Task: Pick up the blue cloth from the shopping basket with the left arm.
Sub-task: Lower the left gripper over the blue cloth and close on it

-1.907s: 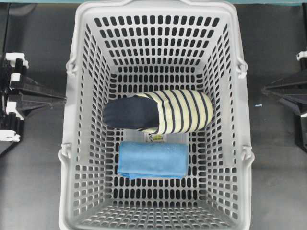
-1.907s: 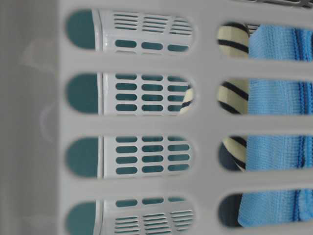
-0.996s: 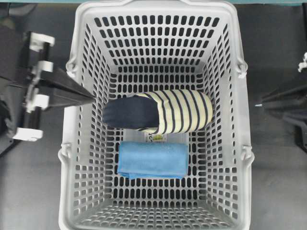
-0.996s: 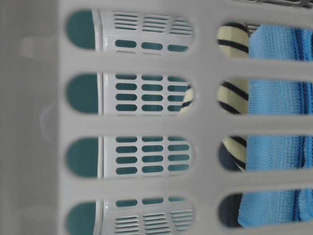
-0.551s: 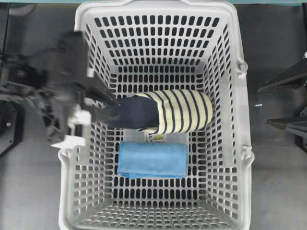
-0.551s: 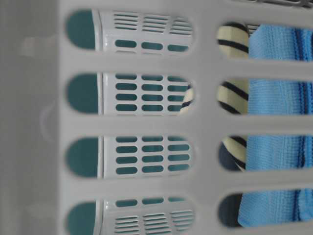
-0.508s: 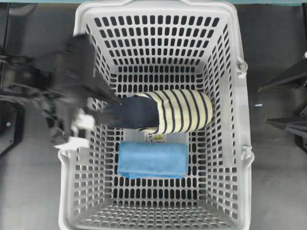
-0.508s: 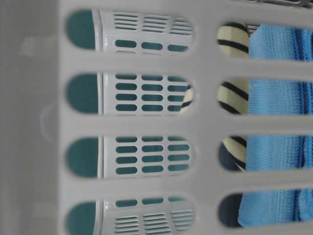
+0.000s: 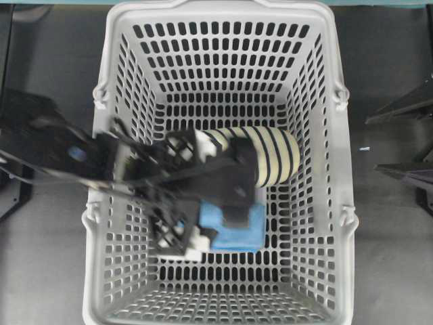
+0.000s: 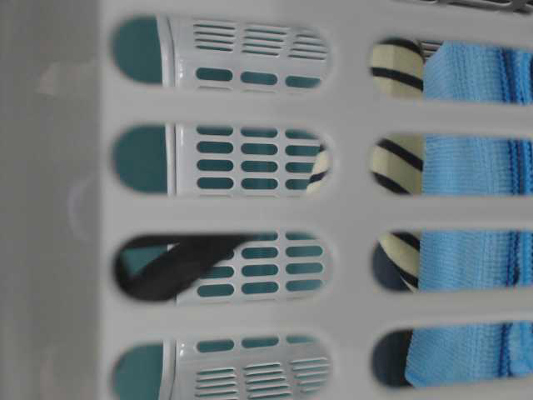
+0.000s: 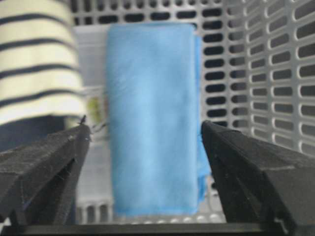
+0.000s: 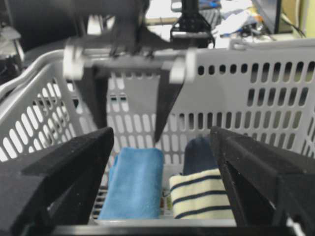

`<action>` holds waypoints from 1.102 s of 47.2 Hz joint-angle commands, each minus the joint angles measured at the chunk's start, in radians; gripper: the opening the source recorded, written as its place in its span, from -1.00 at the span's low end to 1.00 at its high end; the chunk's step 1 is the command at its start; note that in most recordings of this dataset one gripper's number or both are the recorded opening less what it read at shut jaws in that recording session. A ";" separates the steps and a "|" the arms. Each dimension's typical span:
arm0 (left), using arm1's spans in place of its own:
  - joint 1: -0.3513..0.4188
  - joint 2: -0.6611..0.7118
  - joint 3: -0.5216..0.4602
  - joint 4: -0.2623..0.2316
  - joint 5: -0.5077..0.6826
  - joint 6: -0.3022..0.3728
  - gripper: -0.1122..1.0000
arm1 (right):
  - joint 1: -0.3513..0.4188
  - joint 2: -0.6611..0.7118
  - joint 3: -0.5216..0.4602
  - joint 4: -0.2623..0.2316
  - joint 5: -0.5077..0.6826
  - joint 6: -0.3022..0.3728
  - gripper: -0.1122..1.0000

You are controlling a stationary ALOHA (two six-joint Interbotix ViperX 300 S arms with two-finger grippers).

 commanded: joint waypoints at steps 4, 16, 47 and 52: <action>-0.014 0.067 -0.049 0.003 -0.002 -0.002 0.78 | -0.002 0.009 -0.025 -0.002 -0.011 -0.003 0.57; -0.012 0.147 -0.034 0.003 0.043 -0.002 0.78 | 0.000 0.009 -0.020 -0.002 -0.011 -0.002 0.57; -0.012 0.193 0.034 0.003 0.057 0.008 0.44 | 0.000 0.009 -0.012 -0.002 -0.012 -0.002 0.57; -0.014 0.192 0.028 0.003 0.057 0.017 -0.03 | -0.002 0.009 -0.009 -0.002 -0.014 0.000 0.57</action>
